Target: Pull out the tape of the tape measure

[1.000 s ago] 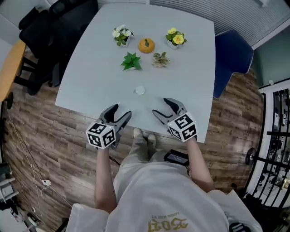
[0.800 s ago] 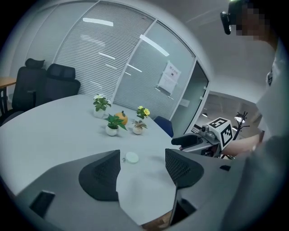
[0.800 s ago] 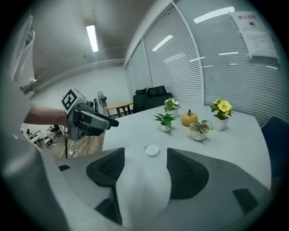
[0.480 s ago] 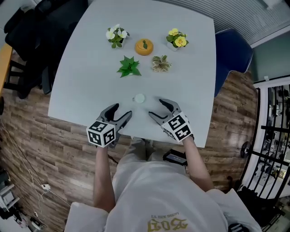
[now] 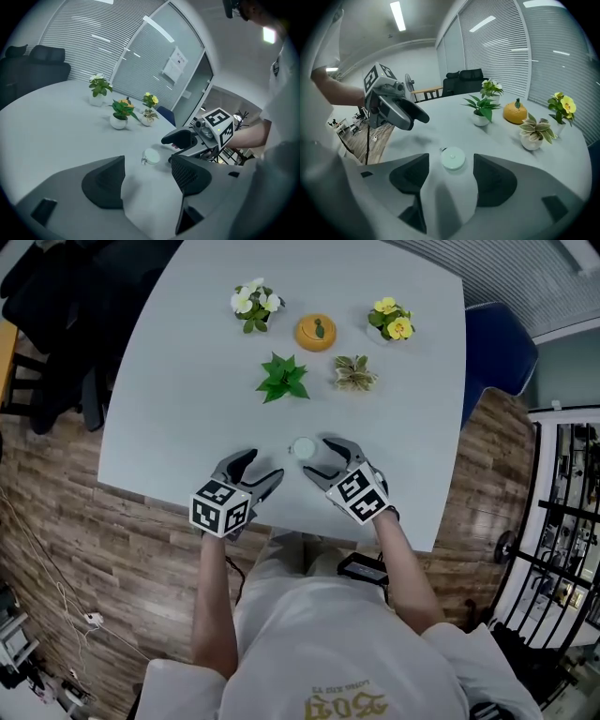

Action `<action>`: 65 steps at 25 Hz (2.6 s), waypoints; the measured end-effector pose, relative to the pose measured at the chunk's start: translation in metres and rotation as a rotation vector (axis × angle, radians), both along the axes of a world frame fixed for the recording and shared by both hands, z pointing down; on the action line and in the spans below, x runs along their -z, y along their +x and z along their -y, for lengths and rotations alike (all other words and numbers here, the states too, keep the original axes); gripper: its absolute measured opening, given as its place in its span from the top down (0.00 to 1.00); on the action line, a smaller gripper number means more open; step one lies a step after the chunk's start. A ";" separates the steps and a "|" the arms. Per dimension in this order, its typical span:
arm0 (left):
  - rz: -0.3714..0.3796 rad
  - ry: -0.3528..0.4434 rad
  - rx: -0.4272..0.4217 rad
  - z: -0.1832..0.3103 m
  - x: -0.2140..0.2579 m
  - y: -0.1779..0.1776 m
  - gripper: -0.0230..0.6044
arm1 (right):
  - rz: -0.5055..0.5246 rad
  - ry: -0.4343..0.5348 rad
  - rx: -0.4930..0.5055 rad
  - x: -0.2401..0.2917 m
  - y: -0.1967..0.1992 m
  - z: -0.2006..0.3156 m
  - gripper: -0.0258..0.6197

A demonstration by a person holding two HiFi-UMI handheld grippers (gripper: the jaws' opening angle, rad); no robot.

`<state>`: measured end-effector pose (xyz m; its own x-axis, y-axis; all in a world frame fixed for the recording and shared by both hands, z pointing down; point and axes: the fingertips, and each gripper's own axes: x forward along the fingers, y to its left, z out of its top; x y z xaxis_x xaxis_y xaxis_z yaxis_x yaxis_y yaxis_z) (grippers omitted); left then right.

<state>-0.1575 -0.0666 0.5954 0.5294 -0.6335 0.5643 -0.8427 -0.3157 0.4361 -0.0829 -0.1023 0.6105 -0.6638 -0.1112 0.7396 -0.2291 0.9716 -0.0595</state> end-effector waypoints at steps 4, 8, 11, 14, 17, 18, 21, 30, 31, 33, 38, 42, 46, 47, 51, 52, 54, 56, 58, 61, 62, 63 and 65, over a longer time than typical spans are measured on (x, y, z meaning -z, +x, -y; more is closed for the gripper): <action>-0.026 0.004 0.000 0.008 -0.004 -0.004 0.50 | -0.057 0.027 0.084 -0.016 -0.017 0.005 0.51; -0.038 -0.010 -0.021 0.005 -0.012 -0.002 0.50 | -0.087 0.027 0.137 -0.028 -0.026 0.006 0.51; -0.046 -0.013 -0.016 0.004 -0.014 -0.005 0.50 | -0.109 0.034 0.183 -0.036 -0.029 0.007 0.51; -0.053 -0.011 -0.006 0.003 -0.016 -0.010 0.50 | -0.093 0.027 0.200 -0.038 -0.029 0.007 0.52; -0.062 -0.006 0.004 0.004 -0.015 -0.016 0.50 | -0.086 0.023 0.195 -0.037 -0.030 0.007 0.54; -0.064 -0.004 0.006 0.005 -0.015 -0.018 0.50 | -0.086 0.021 0.190 -0.037 -0.030 0.008 0.56; -0.063 -0.001 0.006 0.008 -0.015 -0.021 0.50 | -0.086 0.014 0.179 -0.037 -0.030 0.008 0.61; -0.088 0.000 -0.005 0.007 -0.018 -0.015 0.50 | -0.112 -0.003 0.123 -0.038 -0.031 0.010 0.61; -0.095 0.000 0.001 0.006 -0.018 -0.015 0.50 | -0.112 -0.013 0.112 -0.039 -0.031 0.011 0.61; -0.110 0.003 0.015 0.005 -0.018 -0.017 0.50 | -0.103 -0.042 0.084 -0.039 -0.031 0.011 0.61; -0.111 0.035 0.021 0.005 -0.006 -0.019 0.50 | -0.032 -0.126 0.035 -0.026 -0.032 -0.001 0.61; -0.094 0.075 0.004 0.004 0.009 -0.015 0.50 | 0.022 -0.161 -0.010 -0.006 -0.030 -0.008 0.61; -0.084 0.121 -0.032 0.002 0.027 -0.006 0.50 | 0.042 -0.141 -0.027 0.019 -0.023 -0.013 0.61; -0.082 0.134 -0.041 0.002 0.031 -0.002 0.50 | 0.046 -0.133 -0.033 0.026 -0.020 -0.013 0.61; -0.074 0.191 -0.063 0.005 0.050 0.008 0.50 | 0.061 -0.100 -0.048 0.051 -0.011 -0.014 0.61; -0.074 0.203 -0.070 0.006 0.055 0.011 0.50 | 0.062 -0.093 -0.050 0.056 -0.008 -0.016 0.61; -0.074 0.221 -0.091 0.006 0.063 0.018 0.50 | 0.066 -0.085 -0.053 0.063 -0.002 -0.020 0.61; -0.070 0.236 -0.121 0.006 0.069 0.027 0.50 | 0.080 -0.092 -0.064 0.070 0.006 -0.023 0.61; -0.058 0.247 -0.160 0.006 0.074 0.038 0.50 | 0.100 -0.104 -0.080 0.077 0.015 -0.025 0.61; -0.028 0.257 -0.228 0.006 0.079 0.053 0.50 | 0.114 -0.107 -0.088 0.081 0.024 -0.028 0.61; -0.019 0.265 -0.255 0.005 0.081 0.058 0.50 | 0.120 -0.110 -0.092 0.082 0.026 -0.028 0.61; -0.014 0.278 -0.282 0.005 0.084 0.064 0.50 | 0.127 -0.115 -0.097 0.082 0.029 -0.028 0.61; -0.015 0.313 -0.327 0.008 0.090 0.075 0.50 | 0.148 -0.124 -0.109 0.084 0.035 -0.026 0.61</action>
